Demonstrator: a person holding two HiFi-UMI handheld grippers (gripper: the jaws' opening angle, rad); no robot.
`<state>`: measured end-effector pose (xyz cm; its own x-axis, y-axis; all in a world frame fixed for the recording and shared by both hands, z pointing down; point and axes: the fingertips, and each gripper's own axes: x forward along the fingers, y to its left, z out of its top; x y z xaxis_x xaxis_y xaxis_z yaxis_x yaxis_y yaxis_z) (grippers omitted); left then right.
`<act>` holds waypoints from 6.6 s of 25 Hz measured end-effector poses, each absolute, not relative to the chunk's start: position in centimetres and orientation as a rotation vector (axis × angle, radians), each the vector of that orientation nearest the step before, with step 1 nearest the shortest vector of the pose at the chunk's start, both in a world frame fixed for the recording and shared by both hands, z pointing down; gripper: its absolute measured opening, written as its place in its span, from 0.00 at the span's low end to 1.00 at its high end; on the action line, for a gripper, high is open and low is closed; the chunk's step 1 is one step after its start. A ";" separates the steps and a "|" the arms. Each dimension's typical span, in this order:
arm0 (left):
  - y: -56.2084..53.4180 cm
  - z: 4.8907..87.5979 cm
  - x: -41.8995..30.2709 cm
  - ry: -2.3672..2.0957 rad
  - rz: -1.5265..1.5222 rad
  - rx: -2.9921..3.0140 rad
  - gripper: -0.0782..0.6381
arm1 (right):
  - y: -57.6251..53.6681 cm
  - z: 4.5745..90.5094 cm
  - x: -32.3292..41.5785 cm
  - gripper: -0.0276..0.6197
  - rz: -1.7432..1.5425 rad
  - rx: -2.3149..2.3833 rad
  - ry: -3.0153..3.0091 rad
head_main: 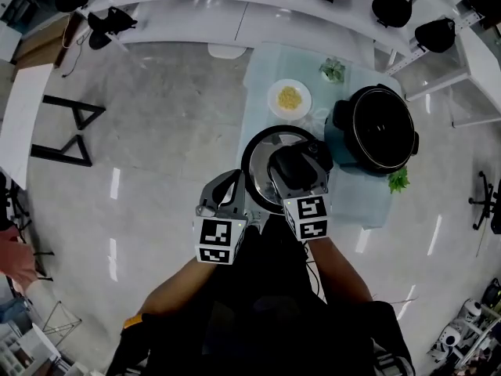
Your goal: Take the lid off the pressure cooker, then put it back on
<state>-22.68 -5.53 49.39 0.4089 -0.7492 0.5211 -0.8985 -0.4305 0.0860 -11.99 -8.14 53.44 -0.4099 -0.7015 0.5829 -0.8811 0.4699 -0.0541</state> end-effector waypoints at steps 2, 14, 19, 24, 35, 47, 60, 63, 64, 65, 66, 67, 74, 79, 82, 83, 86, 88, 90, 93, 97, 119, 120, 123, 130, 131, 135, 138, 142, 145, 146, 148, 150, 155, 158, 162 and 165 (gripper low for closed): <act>-5.4 50.4 -22.5 -1.405 0.609 2.307 0.12 | -8.5 54.8 -12.0 0.52 0.492 1.303 -2.231; -6.0 55.0 -21.7 -1.359 0.700 2.255 0.12 | -10.2 60.5 -11.3 0.52 0.536 1.273 -2.194; -6.2 55.8 -21.2 -1.342 0.720 2.242 0.12 | -10.1 61.3 -11.5 0.52 0.565 1.253 -2.191; -6.8 56.2 -20.8 -1.343 0.730 2.234 0.12 | -9.9 62.2 -11.4 0.52 0.573 1.237 -2.185; -6.9 57.1 -20.1 -1.335 0.743 2.218 0.12 | -8.9 63.8 -10.8 0.52 0.505 1.197 -2.150; -6.8 55.5 -19.5 -1.334 0.723 2.256 0.12 | -7.8 64.0 -11.1 0.54 0.486 1.133 -2.098; -4.0 49.8 -17.6 -1.282 0.605 2.356 0.12 | -4.4 51.9 -9.4 0.46 0.488 1.309 -2.195; -3.4 48.9 -16.8 -1.296 0.560 2.374 0.12 | -3.5 50.4 -9.0 0.39 0.484 1.315 -2.223; -3.2 48.6 -16.6 -1.302 0.547 2.375 0.12 | -3.3 50.0 -8.9 0.36 0.479 1.311 -2.235; -2.9 48.4 -16.3 -1.309 0.536 2.374 0.12 | -3.1 49.6 -8.9 0.33 0.472 1.304 -2.246; -2.7 48.2 -16.1 -1.318 0.527 2.370 0.12 | -3.0 49.3 -8.8 0.30 0.463 1.294 -2.257; -2.5 48.1 -16.0 -1.330 0.519 2.364 0.12 | -2.8 49.1 -8.8 0.28 0.455 1.281 -2.267; -0.3 48.2 -14.5 -1.497 0.469 2.236 0.12 | -1.4 48.1 -7.5 0.21 0.395 1.117 -2.384; 3.2 48.1 -11.5 -1.638 0.442 2.123 0.12 | 1.4 48.0 -4.7 0.19 0.287 0.964 -2.451; 5.6 47.9 -9.5 -1.709 0.441 2.054 0.12 | 3.3 47.9 -2.7 0.18 0.246 0.879 -2.484; 6.3 47.7 -8.8 -1.737 0.434 2.036 0.12 | 3.9 47.8 -2.0 0.17 0.235 0.853 -2.495; 8.4 46.8 -7.6 -1.834 0.409 1.979 0.12 | 5.3 47.2 -0.8 0.16 0.205 0.771 -2.545; 9.7 46.3 -6.8 -1.883 0.405 1.949 0.12 | 6.0 46.7 0.0 0.15 0.180 0.732 -2.569; 10.7 45.9 -6.1 -1.900 0.417 1.940 0.12 | 6.8 46.2 1.0 0.15 0.172 0.720 -2.578; 12.0 45.5 -5.6 -1.919 0.439 1.922 0.12 | 8.0 45.8 1.8 0.15 0.194 0.708 -2.585; 12.9 45.6 -4.8 -1.919 0.462 1.917 0.12 | 8.8 45.8 2.2 0.15 0.201 0.685 -2.595; 15.2 45.7 -3.9 -1.939 0.457 1.918 0.12 | 11.0 46.3 2.3 0.15 0.169 0.648 -2.583; 15.3 45.6 -4.0 -1.942 0.456 1.918 0.12 | 11.1 46.2 2.3 0.15 0.167 0.647 -2.585; 15.6 45.4 -4.0 -1.953 0.455 1.919 0.12 | 11.3 46.1 2.2 0.15 0.171 0.645 -2.593; 16.2 46.2 -4.9 -1.939 0.465 1.889 0.12 | 10.9 46.7 1.2 0.17 0.232 0.649 -2.586; 16.0 46.4 -5.2 -1.931 0.467 1.890 0.12 | 10.6 46.9 0.8 0.18 0.238 0.651 -2.581; 14.3 47.4 -6.5 -1.899 0.470 1.895 0.12 | 9.2 48.2 -0.6 0.21 0.261 0.662 -2.550; 12.5 47.8 -7.2 -1.876 0.473 1.912 0.12 | 7.6 48.9 -1.4 0.23 0.273 0.680 -2.527; 10.0 49.0 -8.8 -1.837 0.487 1.915 0.12 | 4.4 50.5 -2.9 0.26 0.316 0.726 -2.486; 8.6 49.9 -10.4 -1.809 0.501 1.900 0.12 | 2.7 52.0 -4.5 0.30 0.367 0.746 -2.449; 8.0 50.3 -10.9 -1.799 0.505 1.897 0.12 | 2.1 52.5 -5.1 0.32 0.382 0.754 -2.437; 6.8 51.0 -11.8 -1.778 0.516 1.895 0.12 | 0.7 53.6 -6.0 0.34 0.406 0.775 -2.409; 5.6 51.7 -12.8 -1.758 0.528 1.893 0.12 | -0.6 54.6 -6.9 0.36 0.426 0.803 -2.380; 2.6 53.1 -14.7 -1.715 0.556 1.908 0.12 | -3.3 57.0 -8.5 0.41 0.474 0.877 -2.308; 1.0 54.4 -15.6 -1.697 0.574 1.911 0.12 | -4.4 58.4 -9.2 0.43 0.496 0.900 -2.281; -0.4 56.0 -16.9 -1.675 0.592 1.907 0.12 | -5.2 60.5 -10.1 0.47 0.519 0.927 -2.246; -0.9 57.1 -17.7 -1.647 0.607 1.910 0.12 | -5.5 62.0 -10.3 0.49 0.545 0.965 -2.210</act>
